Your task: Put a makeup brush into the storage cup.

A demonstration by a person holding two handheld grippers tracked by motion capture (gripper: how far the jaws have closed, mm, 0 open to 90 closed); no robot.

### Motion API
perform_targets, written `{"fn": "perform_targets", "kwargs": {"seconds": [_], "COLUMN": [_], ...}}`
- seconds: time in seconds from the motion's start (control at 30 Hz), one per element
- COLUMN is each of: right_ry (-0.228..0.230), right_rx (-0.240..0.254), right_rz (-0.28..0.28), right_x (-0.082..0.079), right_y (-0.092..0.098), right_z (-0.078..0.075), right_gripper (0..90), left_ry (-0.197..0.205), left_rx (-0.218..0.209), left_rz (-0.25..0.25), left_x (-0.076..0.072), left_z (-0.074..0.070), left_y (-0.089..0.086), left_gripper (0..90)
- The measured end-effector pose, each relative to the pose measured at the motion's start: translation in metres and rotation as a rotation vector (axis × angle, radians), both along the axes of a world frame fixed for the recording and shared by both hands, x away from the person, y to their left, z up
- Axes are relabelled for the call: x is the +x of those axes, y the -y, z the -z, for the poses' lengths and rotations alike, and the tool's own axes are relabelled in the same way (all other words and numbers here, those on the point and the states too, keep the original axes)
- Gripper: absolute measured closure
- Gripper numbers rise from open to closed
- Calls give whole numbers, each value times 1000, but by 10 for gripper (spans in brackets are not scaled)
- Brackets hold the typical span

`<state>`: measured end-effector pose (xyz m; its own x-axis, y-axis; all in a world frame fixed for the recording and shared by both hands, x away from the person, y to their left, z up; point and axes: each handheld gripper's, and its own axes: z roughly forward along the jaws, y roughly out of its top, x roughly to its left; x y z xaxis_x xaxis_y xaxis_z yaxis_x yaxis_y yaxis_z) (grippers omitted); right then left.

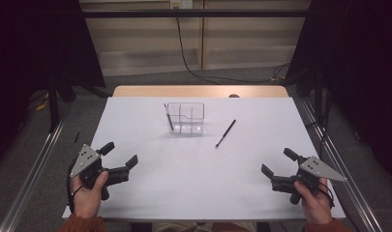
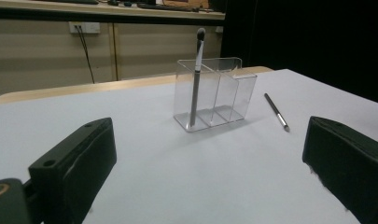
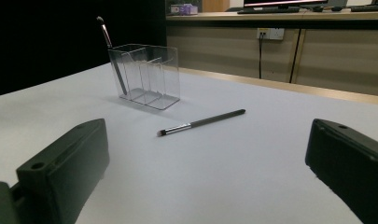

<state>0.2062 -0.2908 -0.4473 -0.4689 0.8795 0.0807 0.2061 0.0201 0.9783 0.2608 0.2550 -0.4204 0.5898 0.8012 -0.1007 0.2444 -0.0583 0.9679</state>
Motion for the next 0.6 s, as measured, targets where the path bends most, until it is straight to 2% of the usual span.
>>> {"fn": "perform_targets", "kwargs": {"seconds": [0.2,0.6], "right_ry": [5,3], "right_rx": [1,3], "right_rz": [-3,1], "right_x": [0,0], "right_y": [0,0], "right_z": [0,-1], "right_gripper": [0,0], "left_ry": [26,44], "left_rx": [5,6], "left_rz": [-10,-20], "left_x": [-7,-14], "left_z": [1,4], "left_y": [-2,-8], "left_gripper": [25,22]}}
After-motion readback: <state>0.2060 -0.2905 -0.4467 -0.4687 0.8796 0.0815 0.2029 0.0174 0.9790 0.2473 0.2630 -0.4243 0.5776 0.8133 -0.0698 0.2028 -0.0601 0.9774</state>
